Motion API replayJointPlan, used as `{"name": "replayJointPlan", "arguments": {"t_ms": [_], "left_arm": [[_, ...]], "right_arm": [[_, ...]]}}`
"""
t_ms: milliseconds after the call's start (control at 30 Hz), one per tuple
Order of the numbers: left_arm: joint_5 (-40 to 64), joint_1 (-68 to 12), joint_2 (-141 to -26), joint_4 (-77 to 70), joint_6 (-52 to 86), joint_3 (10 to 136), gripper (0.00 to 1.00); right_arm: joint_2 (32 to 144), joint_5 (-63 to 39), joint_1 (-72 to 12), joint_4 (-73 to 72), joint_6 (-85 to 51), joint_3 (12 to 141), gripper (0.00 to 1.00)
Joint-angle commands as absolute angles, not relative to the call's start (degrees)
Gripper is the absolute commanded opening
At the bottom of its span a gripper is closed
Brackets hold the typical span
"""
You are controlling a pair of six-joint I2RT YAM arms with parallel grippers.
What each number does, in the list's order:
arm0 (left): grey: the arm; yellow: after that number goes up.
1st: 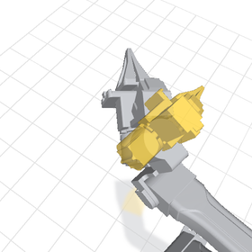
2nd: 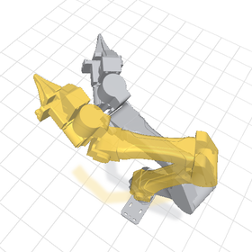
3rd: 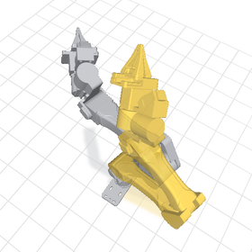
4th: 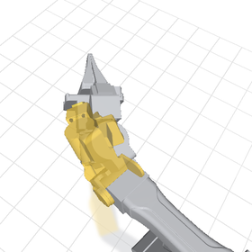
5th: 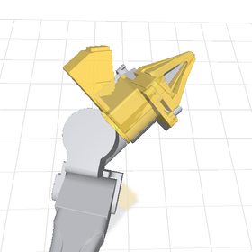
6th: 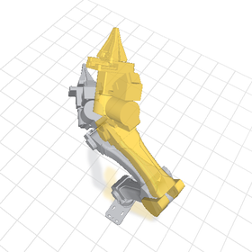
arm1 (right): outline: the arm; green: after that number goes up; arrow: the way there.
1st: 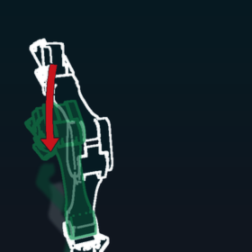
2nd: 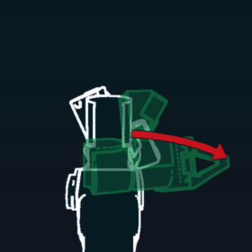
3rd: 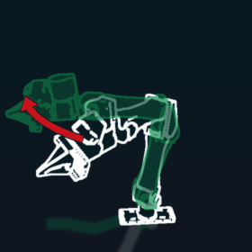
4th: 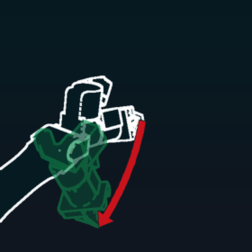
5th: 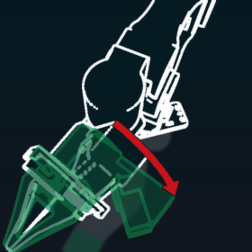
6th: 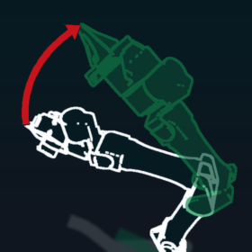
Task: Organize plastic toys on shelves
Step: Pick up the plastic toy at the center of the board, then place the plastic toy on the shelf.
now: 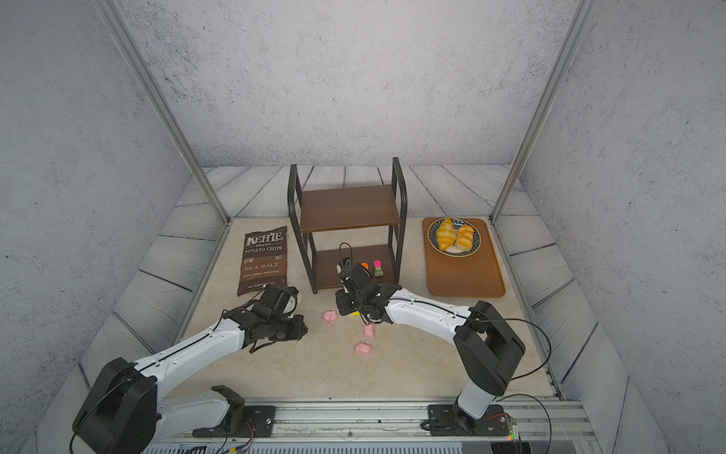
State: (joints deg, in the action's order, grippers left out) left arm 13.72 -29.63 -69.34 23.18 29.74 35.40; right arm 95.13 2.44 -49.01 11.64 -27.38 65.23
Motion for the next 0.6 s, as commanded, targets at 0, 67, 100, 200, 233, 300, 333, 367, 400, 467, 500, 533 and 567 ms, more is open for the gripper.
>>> {"name": "replayJointPlan", "arguments": {"t_ms": [0,67,100,200,233,300,333,367,400,467,500,533,567], "left_arm": [[13.9,-29.0,-69.3,23.9,28.9,35.5,0.13],[13.8,-29.0,-69.3,23.8,28.9,35.6,0.13],[13.8,-29.0,-69.4,23.8,29.0,35.6,0.13],[13.9,-29.0,-69.7,23.8,28.8,35.7,0.13],[14.0,-29.0,-69.7,23.8,28.9,35.7,0.13],[13.9,-29.0,-69.8,23.7,28.9,35.7,0.13],[13.8,-29.0,-69.8,23.8,28.8,35.8,0.13],[14.0,-29.0,-69.8,23.8,28.8,35.8,0.13],[14.0,-29.0,-69.8,23.8,28.8,35.8,0.13],[14.1,-29.0,-69.8,23.8,28.8,35.9,0.13],[14.2,-29.0,-69.7,23.9,28.7,35.8,0.13],[14.3,-29.0,-69.6,24.0,28.7,35.8,0.13],[14.3,-29.0,-69.5,24.0,28.8,35.8,0.13]], "right_arm": [[98.5,3.7,-47.1,10.6,-27.1,68.0,0.25],[100.0,4.3,-46.2,10.0,-26.7,69.1,0.25],[100.9,4.4,-46.0,10.1,-26.6,69.8,0.25],[103.5,5.3,-45.0,10.5,-26.0,72.3,0.25],[104.2,6.1,-44.8,10.5,-25.9,72.9,0.25],[105.5,6.8,-44.4,10.3,-25.9,74.1,0.25],[106.3,6.7,-44.2,10.2,-25.9,74.9,0.25],[107.0,6.7,-44.1,10.2,-25.8,75.5,0.25],[107.9,7.1,-44.0,10.4,-25.7,76.4,0.25],[109.4,8.5,-44.0,11.1,-25.6,78.2,0.25],[110.2,9.2,-43.9,11.4,-25.7,79.0,0.25],[110.9,9.8,-43.7,11.3,-25.7,79.6,0.25],[111.5,10.1,-43.6,11.3,-25.8,80.1,0.25]]}}
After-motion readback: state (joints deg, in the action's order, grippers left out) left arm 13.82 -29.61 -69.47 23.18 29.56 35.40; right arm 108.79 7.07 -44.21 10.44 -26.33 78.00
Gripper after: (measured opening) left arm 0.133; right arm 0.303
